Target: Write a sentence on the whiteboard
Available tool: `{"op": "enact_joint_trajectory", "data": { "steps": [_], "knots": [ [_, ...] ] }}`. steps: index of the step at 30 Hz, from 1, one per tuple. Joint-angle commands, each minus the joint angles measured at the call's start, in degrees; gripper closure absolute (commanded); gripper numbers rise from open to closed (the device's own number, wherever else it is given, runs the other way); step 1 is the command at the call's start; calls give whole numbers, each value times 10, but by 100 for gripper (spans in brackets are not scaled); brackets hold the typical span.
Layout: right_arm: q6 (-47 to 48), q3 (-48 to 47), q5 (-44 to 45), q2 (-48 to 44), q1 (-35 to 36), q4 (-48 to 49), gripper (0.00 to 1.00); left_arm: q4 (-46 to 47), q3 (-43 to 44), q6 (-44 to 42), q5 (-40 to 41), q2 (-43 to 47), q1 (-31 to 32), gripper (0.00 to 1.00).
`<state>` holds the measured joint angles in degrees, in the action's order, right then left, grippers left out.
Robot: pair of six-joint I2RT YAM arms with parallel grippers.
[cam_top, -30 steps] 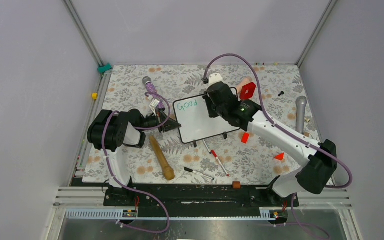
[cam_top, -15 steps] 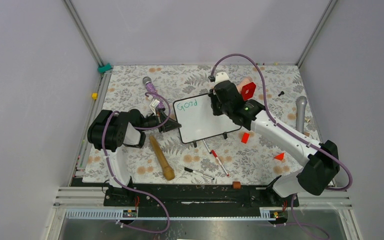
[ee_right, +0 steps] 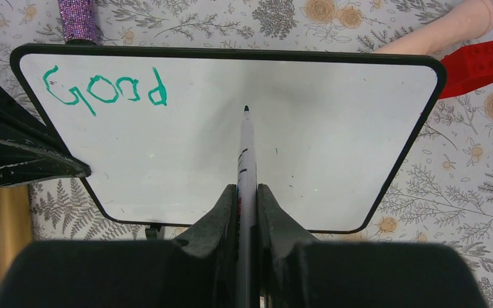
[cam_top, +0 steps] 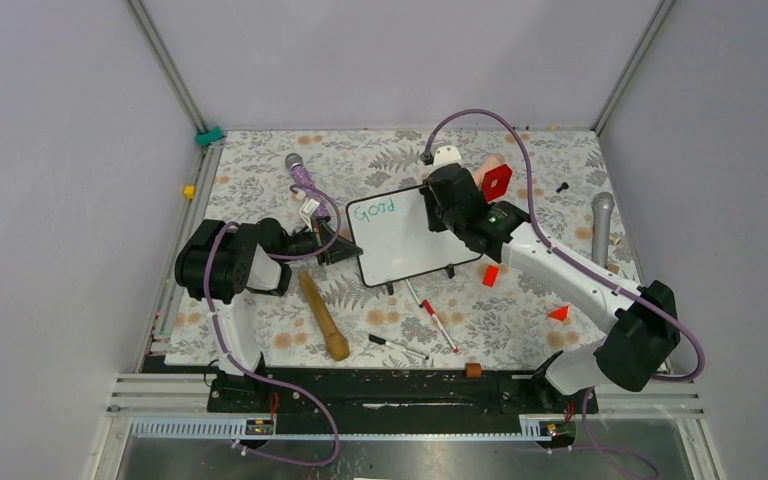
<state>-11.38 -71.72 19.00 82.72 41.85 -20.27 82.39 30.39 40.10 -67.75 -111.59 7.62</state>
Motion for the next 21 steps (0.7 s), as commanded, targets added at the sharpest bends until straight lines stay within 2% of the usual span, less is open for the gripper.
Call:
{"op": "enact_joint_trajectory", "data": {
  "steps": [1, 21],
  "knots": [
    [-3, -2, 9, -24, -2, 7, 100, 22, 1, -37, -15, -1, 4, 100],
    [-13, -17, -89, 9, -2, -19, 100, 22, 1, -36, -15, -1, 4, 100]
  ]
}}
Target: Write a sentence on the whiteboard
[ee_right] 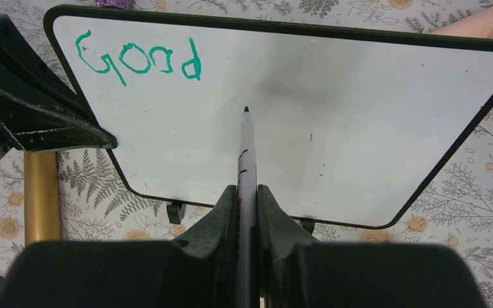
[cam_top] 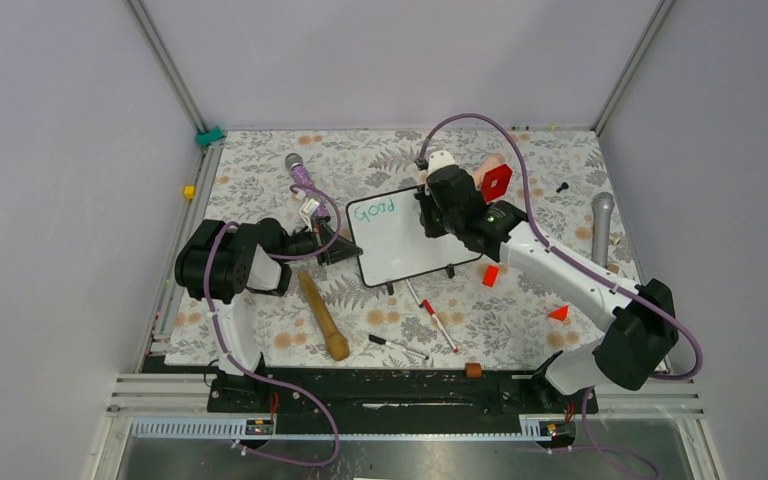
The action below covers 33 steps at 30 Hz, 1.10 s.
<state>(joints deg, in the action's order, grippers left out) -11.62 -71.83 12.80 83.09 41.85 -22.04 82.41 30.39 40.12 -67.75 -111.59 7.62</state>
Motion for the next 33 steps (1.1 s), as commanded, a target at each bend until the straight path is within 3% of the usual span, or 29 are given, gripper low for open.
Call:
{"op": "enact_joint_trajectory", "data": {
  "steps": [1, 33],
  "knots": [
    [-12, -17, -29, 8, -2, -1, 100, 22, 1, -36, -14, -1, 3, 100],
    [-9, -65, -7, 55, 8, -26, 100, 22, 1, -36, -14, -1, 3, 100]
  ]
}}
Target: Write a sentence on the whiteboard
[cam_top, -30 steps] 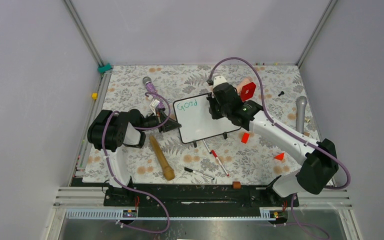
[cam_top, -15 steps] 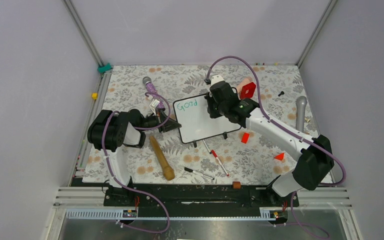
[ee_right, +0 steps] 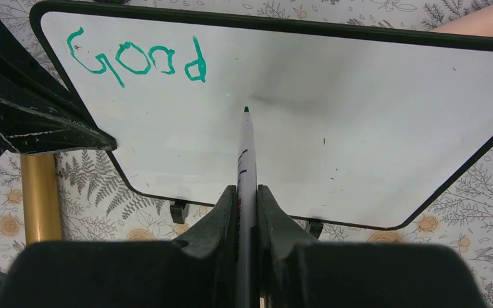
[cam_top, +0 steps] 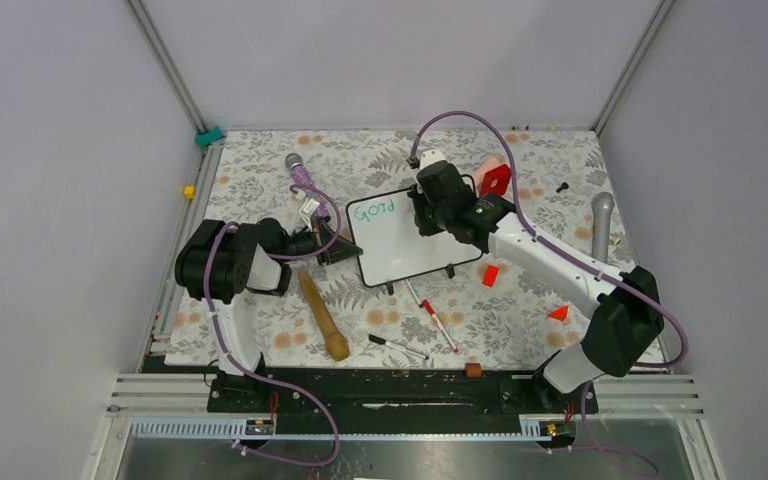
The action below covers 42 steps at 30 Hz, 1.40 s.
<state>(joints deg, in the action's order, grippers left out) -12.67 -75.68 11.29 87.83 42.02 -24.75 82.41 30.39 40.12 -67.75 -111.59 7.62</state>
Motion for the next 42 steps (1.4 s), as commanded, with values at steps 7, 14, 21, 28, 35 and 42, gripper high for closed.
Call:
{"op": "enact_joint_trajectory", "data": {
  "steps": [7, 14, 21, 28, 35, 42],
  "knots": [
    [4, -37, 11, 12, 7, 0, 100, 22, 1, -36, -14, -1, 3, 100],
    [8, -43, 8, 18, 8, -2, 100, 21, 1, -37, -15, -1, 3, 100],
    [10, -47, 15, 30, 8, -5, 100, 21, 1, -37, -14, -1, 4, 100],
    [10, -54, 34, 46, 7, -11, 100, 21, 1, -37, -14, -1, 4, 100],
    [9, -50, 38, 47, 8, -13, 100, 21, 1, -37, -14, -1, 3, 100],
    [7, -31, 35, 37, 8, -18, 100, 21, 1, -37, -13, -1, 4, 100]
  ]
}}
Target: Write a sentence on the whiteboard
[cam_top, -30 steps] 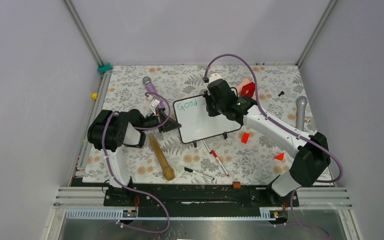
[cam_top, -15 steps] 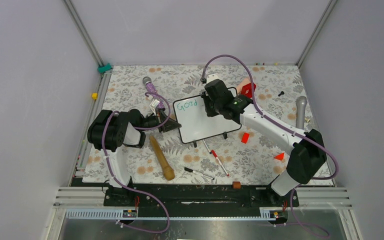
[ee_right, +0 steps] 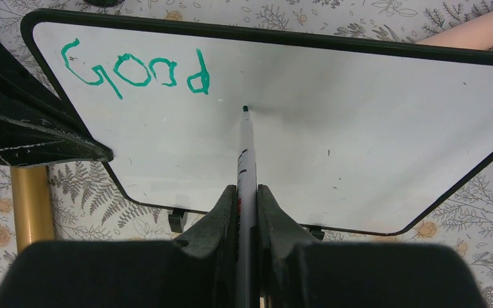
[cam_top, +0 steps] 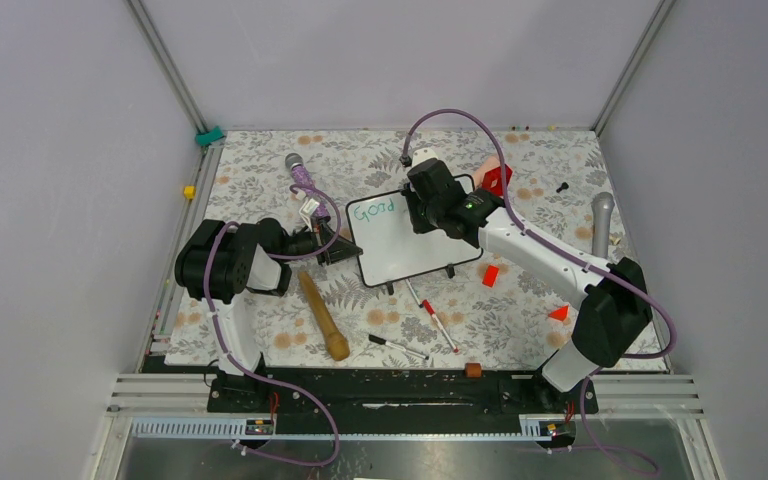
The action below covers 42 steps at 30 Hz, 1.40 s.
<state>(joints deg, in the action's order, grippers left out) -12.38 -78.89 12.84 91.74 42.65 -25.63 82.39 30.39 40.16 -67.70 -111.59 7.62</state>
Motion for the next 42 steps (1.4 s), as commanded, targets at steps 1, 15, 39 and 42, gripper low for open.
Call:
{"op": "enact_joint_trajectory", "data": {
  "steps": [1, 15, 39, 42],
  "knots": [
    [3, 4, 19, -5, 1, -9, 100, 22, 1, -38, -14, -1, 4, 100],
    [7, 22, 32, -16, 1, -8, 100, 22, 0, -38, -14, 0, 4, 100],
    [21, -49, 52, 20, 1, -24, 100, 22, 0, -39, -15, 0, 4, 100],
    [22, -53, 52, 22, 1, -25, 100, 22, 0, -38, -14, 0, 4, 100]
  ]
}}
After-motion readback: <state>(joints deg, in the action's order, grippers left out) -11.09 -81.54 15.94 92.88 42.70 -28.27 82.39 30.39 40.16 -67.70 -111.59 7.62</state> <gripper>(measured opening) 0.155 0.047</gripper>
